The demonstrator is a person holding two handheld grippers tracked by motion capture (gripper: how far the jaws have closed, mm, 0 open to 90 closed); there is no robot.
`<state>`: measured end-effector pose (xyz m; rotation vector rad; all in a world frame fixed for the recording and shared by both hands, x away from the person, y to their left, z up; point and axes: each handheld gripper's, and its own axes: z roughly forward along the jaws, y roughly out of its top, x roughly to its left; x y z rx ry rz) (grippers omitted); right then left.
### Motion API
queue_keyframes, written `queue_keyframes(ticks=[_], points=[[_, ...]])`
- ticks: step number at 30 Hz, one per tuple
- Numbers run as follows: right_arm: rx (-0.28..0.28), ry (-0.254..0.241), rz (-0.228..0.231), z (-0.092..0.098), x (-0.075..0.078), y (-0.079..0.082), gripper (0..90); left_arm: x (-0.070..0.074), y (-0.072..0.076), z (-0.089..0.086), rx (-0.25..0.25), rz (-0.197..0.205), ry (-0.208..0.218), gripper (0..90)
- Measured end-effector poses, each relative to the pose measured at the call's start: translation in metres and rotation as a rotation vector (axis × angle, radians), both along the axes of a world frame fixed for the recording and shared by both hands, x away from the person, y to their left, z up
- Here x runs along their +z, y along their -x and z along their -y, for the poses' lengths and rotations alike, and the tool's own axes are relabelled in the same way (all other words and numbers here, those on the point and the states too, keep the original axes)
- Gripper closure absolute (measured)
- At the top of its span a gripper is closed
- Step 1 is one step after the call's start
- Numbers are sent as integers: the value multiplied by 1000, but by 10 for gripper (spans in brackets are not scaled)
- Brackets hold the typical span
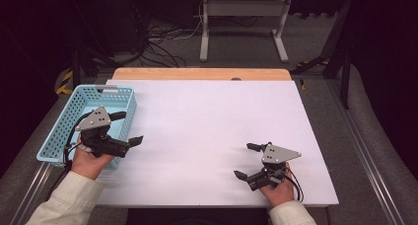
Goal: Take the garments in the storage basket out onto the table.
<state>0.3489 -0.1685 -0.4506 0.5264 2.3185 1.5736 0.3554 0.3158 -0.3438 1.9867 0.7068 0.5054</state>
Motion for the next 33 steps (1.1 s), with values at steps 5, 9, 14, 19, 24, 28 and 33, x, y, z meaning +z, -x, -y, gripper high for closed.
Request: queue_keyframes(ticks=[5,9,14,19,24,28,33], points=[[0,1,0,0,0,0,0,2,-1,-7,17,-13,-16,17],[1,2,0,0,0,0,1,4,-2,-15,38,-24,-21,17],[1,4,-2,-1,0,0,1,6,-2,-24,62,-35,-17,17],[1,5,-3,-1,0,0,1,7,-2,-32,81,-43,-27,17],[2,5,-4,-1,0,0,1,7,-2,-42,108,-51,-34,18],[2,5,-4,-1,0,0,1,6,-2,-50,131,-59,-37,18],[3,5,-4,-1,0,0,1,4,-3,-56,140,-69,-43,18]])
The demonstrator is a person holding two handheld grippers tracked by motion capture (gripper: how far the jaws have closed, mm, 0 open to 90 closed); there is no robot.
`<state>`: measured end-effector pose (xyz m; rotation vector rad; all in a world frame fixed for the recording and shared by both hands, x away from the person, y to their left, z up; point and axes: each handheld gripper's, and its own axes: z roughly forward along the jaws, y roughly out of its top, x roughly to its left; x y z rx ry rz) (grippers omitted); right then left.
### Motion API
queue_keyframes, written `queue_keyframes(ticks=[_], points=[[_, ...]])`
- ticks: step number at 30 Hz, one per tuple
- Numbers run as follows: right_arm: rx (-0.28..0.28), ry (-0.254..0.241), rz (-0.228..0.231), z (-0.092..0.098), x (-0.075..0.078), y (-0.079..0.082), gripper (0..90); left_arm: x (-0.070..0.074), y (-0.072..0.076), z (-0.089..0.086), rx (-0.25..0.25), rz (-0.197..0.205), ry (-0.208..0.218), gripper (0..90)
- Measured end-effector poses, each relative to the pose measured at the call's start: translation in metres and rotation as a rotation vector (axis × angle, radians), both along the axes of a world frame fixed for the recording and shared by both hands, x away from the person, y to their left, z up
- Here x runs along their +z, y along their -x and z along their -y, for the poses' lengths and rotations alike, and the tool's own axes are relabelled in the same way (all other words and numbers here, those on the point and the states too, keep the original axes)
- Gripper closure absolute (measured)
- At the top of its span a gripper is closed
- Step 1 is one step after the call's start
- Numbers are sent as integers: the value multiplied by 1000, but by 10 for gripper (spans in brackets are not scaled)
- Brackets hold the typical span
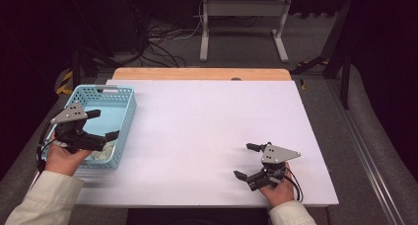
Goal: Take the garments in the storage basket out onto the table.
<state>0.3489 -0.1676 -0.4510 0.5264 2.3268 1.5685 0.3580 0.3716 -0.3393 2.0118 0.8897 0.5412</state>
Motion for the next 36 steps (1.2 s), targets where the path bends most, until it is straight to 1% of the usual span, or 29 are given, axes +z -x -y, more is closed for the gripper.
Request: queue_keyframes(ticks=[7,13,15,20,23,24,25,26,27,28,29,30,31,33,34,36], points=[[0,0,-1,0,0,0,1,-3,-3,-10,22,-32,-11,18],[0,1,-1,0,0,0,1,-5,-5,-16,37,-48,-25,18],[-1,2,-1,0,0,0,1,-7,-6,-19,54,-56,-32,3],[-2,1,0,0,0,0,1,-10,-7,-23,54,-66,-47,3],[-3,2,-1,0,0,0,1,-13,-9,-25,53,-92,-64,7],[-3,2,-1,0,0,0,1,-13,-9,-25,53,-92,-64,7],[-5,3,-2,0,0,0,1,-14,-11,-26,59,-106,-82,9],[-5,3,-2,0,0,0,1,-14,-11,-26,59,-106,-82,11],[-7,1,-2,0,0,0,1,-16,-12,-27,62,-126,-92,14],[-7,1,0,1,0,0,1,-17,-12,-28,62,-137,-101,18],[-9,1,-3,1,0,0,1,-17,-12,-28,62,-137,-101,21],[-9,1,-3,1,0,0,1,-18,-13,-28,62,-152,-100,21],[-9,1,-2,1,0,0,1,-18,-14,-29,57,-161,-114,22],[-9,2,2,0,0,0,1,-19,-15,-30,61,-181,-129,24],[-9,2,2,0,0,0,1,-19,-15,-30,61,-181,-129,24],[-11,3,0,0,0,0,1,-20,-15,-31,62,-199,-128,25]])
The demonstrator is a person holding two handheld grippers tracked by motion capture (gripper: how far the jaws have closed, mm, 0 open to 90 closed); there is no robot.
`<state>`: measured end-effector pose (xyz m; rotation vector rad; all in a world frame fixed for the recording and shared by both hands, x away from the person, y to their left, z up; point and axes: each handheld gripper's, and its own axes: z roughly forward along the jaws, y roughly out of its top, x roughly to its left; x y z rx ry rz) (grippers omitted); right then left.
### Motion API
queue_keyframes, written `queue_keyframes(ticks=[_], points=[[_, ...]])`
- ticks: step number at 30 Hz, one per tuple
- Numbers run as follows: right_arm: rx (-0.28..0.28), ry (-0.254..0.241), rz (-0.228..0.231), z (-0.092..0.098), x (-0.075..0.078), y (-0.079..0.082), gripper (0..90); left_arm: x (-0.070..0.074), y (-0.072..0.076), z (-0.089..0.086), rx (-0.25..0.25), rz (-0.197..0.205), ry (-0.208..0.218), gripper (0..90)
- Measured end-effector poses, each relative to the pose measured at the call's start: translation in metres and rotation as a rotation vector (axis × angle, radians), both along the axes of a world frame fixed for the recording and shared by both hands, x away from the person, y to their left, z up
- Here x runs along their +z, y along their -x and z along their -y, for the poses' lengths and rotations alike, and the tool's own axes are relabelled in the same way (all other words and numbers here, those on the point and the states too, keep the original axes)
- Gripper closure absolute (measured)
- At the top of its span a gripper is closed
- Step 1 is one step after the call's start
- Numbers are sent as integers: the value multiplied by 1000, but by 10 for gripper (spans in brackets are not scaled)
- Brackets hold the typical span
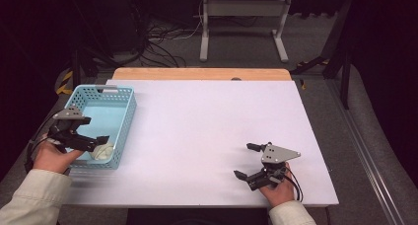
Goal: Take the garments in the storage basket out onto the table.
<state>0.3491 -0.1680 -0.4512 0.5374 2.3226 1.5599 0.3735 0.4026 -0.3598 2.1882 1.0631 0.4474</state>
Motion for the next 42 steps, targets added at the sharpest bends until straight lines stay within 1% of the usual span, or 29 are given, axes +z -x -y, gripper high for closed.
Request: queue_keyframes(ticks=[3,4,5,6,7,8,9,10,12,14,16,18,20,24,26,32,33,34,35,36,37,38,40,42], points=[[-2,-2,-2,0,0,0,1,-2,-2,-1,-5,-31,-18,24],[-2,-2,-2,0,0,0,1,-3,-2,-1,-5,-45,-26,24],[-2,-3,-2,0,0,0,1,-5,-3,-1,-5,-70,-42,24],[-2,-3,-2,0,0,0,1,-5,-3,-1,-5,-70,-42,24],[-1,-2,1,0,0,0,1,-7,-4,-1,-1,-85,-61,24],[-1,-2,1,0,0,0,1,-7,-4,-1,2,-96,-71,24],[-2,0,-1,0,0,0,1,-10,-6,-1,4,-123,-85,25],[-2,0,-1,0,0,0,1,-10,-6,-1,4,-123,-85,25],[-2,0,-2,0,0,0,1,-12,-7,-1,1,-149,-95,26],[0,0,1,0,0,0,1,-14,-8,0,-4,-171,-113,26],[-2,1,-2,0,0,0,1,-18,-10,1,-16,-202,-130,33],[-1,0,-3,0,0,0,1,-19,-11,2,-18,-209,-136,33],[-1,0,-4,0,0,0,1,-21,-12,3,-17,-231,-143,44],[-1,1,-3,0,0,0,1,-27,-15,8,-20,-268,-181,49],[-1,2,-5,0,0,0,2,-30,-16,9,-23,-291,-183,49],[1,2,-4,0,0,0,2,-35,-20,12,-31,-336,-185,57],[2,2,-4,0,0,0,2,-37,-20,12,-43,-339,-192,73],[2,2,-4,0,0,0,2,-37,-20,12,-43,-339,-192,87],[4,3,-9,-1,-1,0,3,-38,-20,13,-47,-353,-185,111],[4,3,-9,-1,-1,0,3,-38,-21,13,-51,-351,-196,111],[6,4,-8,-1,-1,0,3,-39,-21,14,-45,-367,-188,120],[7,3,-7,-1,-1,0,3,-39,-22,14,-49,-369,-190,131],[9,1,-9,-1,-1,0,3,-42,-23,15,-55,-407,-195,174],[10,0,-9,-1,-1,0,3,-42,-23,15,-54,-413,-188,199]])
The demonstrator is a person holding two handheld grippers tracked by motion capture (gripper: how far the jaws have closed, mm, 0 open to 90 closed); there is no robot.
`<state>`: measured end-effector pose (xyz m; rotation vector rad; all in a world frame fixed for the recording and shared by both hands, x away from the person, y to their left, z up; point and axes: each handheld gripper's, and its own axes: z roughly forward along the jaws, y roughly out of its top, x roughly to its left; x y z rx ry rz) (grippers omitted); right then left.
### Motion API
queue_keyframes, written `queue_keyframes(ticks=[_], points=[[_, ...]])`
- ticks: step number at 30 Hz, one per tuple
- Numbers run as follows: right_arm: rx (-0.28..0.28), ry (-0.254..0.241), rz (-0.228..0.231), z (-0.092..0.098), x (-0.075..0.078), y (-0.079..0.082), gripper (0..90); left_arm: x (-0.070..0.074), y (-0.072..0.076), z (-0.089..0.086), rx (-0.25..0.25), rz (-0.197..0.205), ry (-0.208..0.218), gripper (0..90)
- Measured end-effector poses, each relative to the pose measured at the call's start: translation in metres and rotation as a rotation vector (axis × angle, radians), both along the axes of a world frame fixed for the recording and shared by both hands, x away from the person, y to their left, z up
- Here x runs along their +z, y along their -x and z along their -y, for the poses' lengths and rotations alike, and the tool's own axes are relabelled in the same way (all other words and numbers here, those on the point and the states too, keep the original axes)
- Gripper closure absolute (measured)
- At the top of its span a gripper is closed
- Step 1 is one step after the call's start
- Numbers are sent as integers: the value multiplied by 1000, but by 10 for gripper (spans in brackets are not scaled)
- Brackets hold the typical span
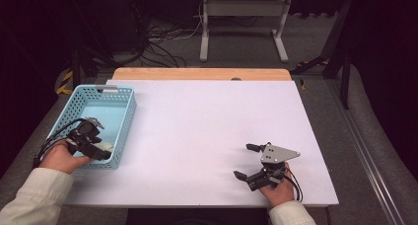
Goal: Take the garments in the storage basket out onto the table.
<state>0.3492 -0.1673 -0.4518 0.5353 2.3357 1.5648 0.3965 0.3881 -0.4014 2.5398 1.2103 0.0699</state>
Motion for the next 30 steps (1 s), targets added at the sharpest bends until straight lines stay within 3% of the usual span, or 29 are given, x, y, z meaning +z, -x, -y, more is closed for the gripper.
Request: queue_keyframes(ticks=[6,7,8,9,10,12,16,22,30], points=[[2,0,-1,0,0,0,3,0,-2,-1,16,-42,36,319],[3,0,-2,0,0,0,3,1,-1,-1,22,-48,35,398],[3,0,-2,0,0,0,3,2,-1,0,19,-46,32,398],[4,0,-2,0,0,0,3,2,0,1,14,-44,28,485],[4,0,-2,0,0,0,3,3,1,2,12,-45,18,485],[5,0,-3,0,0,0,3,4,1,4,7,-40,7,567],[6,0,-4,0,0,0,3,6,3,7,-3,-18,-16,626],[7,-2,-2,0,0,0,3,7,5,5,0,7,-5,658],[9,-4,-1,0,0,0,3,15,8,-6,42,86,73,670]])
